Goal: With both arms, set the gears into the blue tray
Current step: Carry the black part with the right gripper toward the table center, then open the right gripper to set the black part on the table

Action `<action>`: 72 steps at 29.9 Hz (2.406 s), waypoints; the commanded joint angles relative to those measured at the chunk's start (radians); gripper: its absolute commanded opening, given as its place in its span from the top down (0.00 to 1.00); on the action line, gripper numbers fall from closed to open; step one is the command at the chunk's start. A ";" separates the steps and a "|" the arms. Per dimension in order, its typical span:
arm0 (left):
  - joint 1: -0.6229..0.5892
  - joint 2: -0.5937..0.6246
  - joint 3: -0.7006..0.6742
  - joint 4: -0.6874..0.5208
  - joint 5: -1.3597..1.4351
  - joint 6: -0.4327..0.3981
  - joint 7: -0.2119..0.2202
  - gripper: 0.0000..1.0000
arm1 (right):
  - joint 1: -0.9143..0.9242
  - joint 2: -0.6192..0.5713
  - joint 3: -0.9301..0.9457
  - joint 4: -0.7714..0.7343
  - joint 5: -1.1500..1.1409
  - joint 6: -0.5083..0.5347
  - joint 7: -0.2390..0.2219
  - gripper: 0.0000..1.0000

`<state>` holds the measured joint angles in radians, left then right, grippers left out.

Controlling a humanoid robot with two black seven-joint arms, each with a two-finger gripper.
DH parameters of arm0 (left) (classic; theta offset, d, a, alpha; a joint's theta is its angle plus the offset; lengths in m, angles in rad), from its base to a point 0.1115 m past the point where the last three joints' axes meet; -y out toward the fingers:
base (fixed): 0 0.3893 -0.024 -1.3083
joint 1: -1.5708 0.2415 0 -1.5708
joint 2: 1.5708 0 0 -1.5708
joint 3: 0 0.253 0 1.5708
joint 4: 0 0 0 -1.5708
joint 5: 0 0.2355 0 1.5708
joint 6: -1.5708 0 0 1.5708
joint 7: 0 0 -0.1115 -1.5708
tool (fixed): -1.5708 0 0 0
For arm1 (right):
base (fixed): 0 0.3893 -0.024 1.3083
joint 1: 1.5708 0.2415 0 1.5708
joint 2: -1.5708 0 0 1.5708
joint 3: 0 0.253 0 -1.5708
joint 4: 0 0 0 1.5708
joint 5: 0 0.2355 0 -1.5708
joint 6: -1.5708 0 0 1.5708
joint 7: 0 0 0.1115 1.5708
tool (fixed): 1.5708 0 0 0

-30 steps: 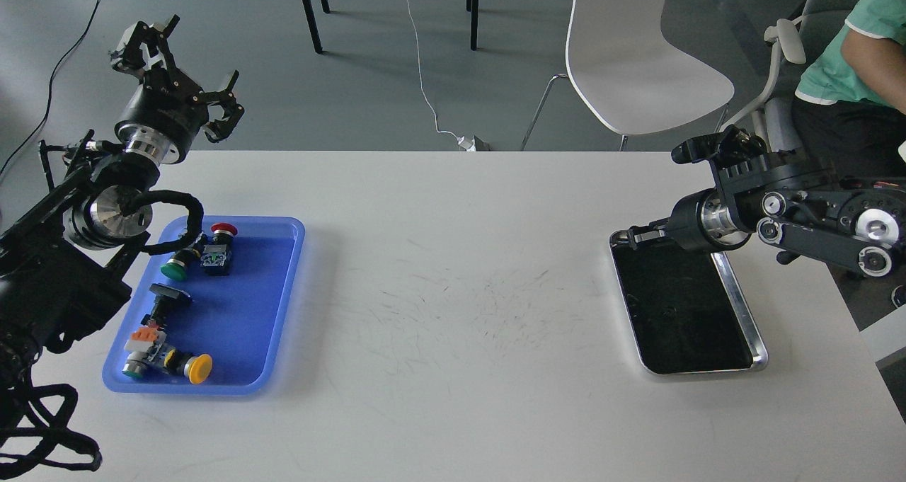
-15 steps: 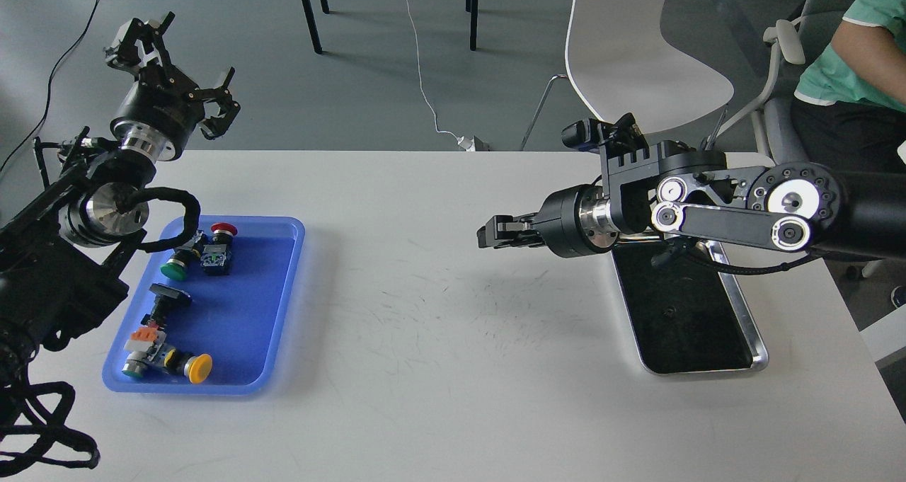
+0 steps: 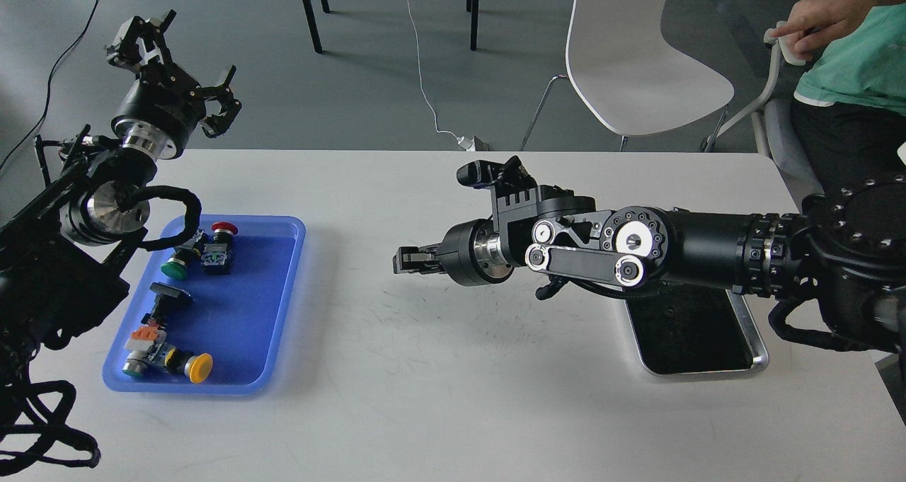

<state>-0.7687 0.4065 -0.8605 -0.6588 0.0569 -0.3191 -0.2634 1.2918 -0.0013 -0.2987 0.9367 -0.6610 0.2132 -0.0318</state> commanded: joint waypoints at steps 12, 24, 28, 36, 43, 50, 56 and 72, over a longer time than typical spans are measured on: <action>-0.003 0.003 -0.002 0.001 0.000 -0.005 -0.002 0.02 | -0.108 0.001 0.044 -0.055 0.058 -0.021 0.052 0.97; -0.004 0.022 -0.002 0.001 -0.002 -0.008 -0.002 0.02 | -0.155 0.001 0.044 0.008 0.135 -0.026 0.041 0.96; -0.003 0.022 -0.002 0.001 -0.002 -0.008 -0.002 0.02 | -0.172 0.001 0.044 0.005 0.133 -0.031 0.033 0.96; -0.003 0.025 -0.002 0.001 -0.002 -0.008 -0.002 0.02 | -0.184 0.001 0.043 0.004 0.132 -0.034 0.030 0.89; -0.003 0.025 -0.002 0.001 -0.002 -0.008 -0.002 0.02 | -0.184 0.001 0.043 0.004 0.132 -0.035 0.024 0.49; -0.003 0.025 0.000 0.001 0.000 -0.008 -0.002 0.02 | -0.178 0.001 0.047 -0.009 0.133 -0.046 0.024 0.16; -0.001 0.028 0.001 0.001 0.001 -0.002 0.000 0.02 | -0.160 0.001 0.166 -0.010 0.136 -0.045 0.026 0.05; 0.006 0.081 0.009 -0.125 0.210 0.011 0.009 0.02 | -0.322 -0.328 0.800 -0.022 0.273 0.069 0.036 0.04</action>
<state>-0.7677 0.4669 -0.8519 -0.7397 0.2154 -0.3068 -0.2604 1.0508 -0.2281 0.3496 0.9134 -0.4482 0.2339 0.0051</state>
